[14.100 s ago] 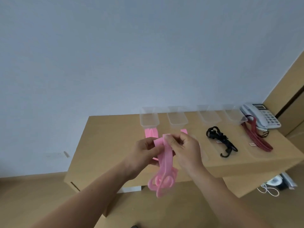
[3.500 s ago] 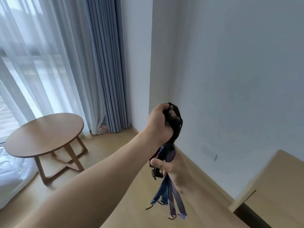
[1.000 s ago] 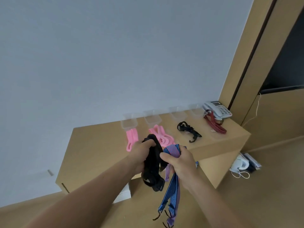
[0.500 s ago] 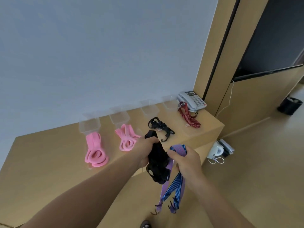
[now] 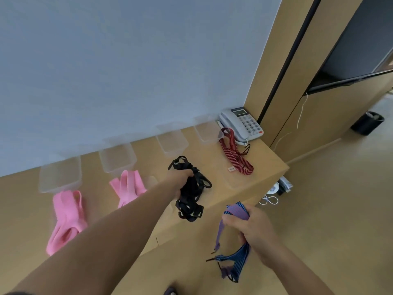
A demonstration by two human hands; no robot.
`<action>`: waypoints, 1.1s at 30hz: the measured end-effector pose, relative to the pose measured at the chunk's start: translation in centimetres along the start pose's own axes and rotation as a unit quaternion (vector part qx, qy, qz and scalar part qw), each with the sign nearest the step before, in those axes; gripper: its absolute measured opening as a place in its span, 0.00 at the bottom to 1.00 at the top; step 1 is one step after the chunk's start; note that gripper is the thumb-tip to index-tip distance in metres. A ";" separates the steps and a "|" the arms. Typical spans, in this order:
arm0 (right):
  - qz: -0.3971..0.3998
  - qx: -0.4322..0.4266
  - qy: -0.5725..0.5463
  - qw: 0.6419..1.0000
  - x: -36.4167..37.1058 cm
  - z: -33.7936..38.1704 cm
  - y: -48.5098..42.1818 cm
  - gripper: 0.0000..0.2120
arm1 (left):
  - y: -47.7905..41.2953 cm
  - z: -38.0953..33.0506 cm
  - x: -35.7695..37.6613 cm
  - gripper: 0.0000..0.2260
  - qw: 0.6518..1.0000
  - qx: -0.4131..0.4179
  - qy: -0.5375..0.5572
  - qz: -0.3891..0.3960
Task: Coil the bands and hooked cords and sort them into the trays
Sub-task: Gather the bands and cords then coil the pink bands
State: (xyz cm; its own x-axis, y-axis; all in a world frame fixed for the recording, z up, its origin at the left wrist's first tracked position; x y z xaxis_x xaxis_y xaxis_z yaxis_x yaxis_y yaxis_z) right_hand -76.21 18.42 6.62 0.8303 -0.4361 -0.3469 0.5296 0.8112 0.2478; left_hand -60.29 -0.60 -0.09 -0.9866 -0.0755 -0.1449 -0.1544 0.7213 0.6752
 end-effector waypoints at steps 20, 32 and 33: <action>0.263 -0.033 0.034 0.964 -0.1 2.6 -15.6 0.06 | -0.6 3.0 3.5 0.23 0.829 0.264 -0.348 -0.350; 0.333 -0.035 0.042 0.942 0.0 2.3 -17.6 0.11 | -3.4 2.2 5.2 0.24 0.848 0.203 -0.377 -0.312; 0.336 -0.034 0.038 0.940 -0.2 2.5 -17.7 0.11 | -3.0 2.0 5.1 0.25 0.849 0.200 -0.378 -0.309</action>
State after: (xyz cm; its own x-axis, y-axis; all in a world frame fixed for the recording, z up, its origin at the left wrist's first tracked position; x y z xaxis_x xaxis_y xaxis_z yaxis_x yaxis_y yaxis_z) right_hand -85.33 3.20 4.61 0.9575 0.2110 -0.1967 -0.1246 0.9176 0.3775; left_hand -64.76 -1.76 -4.25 -0.3829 -0.1699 -0.9080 -0.4508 0.8923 0.0232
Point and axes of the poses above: each hand's wrist, its own y-axis away from the middle knuckle, its own x-axis out of the palm, z = x × y, the point moved 4 cm from there along -y, towards the middle knuckle, and after that the axes turned 15 degrees about -z, right-handed, at the moved point
